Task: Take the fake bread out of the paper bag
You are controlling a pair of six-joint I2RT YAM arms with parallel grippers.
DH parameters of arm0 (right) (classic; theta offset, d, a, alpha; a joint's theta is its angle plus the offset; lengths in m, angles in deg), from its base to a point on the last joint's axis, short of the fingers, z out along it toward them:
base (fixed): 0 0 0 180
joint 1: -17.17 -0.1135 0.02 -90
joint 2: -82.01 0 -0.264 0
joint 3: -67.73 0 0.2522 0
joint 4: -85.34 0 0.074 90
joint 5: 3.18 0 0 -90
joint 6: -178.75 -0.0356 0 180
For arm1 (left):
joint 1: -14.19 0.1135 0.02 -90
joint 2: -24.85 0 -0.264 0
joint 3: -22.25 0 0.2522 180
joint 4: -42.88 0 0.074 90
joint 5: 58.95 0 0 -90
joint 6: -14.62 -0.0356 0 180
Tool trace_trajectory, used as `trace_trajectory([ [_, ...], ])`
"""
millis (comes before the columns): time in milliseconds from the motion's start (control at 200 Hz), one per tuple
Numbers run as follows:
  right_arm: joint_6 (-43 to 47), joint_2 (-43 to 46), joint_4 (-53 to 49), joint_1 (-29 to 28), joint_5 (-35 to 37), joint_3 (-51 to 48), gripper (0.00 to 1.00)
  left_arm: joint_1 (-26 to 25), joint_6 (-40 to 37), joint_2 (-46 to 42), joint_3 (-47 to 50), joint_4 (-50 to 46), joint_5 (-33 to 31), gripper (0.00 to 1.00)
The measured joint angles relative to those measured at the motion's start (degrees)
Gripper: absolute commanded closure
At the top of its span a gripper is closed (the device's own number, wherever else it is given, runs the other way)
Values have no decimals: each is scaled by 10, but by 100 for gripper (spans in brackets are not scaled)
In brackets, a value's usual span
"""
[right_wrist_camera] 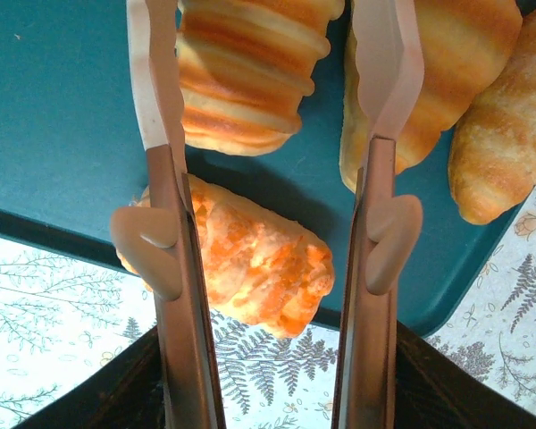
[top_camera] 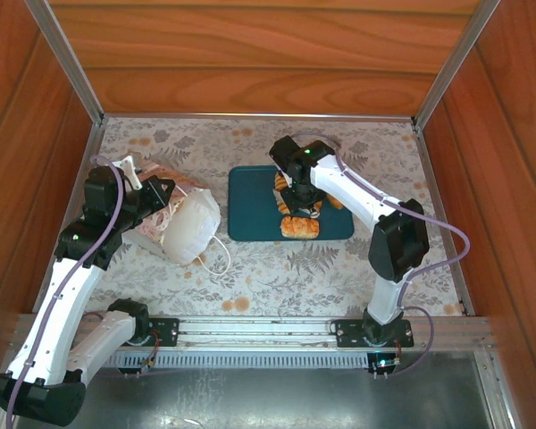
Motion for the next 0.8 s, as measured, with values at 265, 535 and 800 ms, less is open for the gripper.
trace_trajectory([
  [265,-6,55,11,0,-22,-1,46,0,-1,0,0,0,0,100],
  [535,-24,228,119,-9,-132,-131,47,0,-1,0,-2,0,-1,100],
  [800,-62,336,261,-47,-239,-314,48,0,0,1,-4,0,-5,100],
])
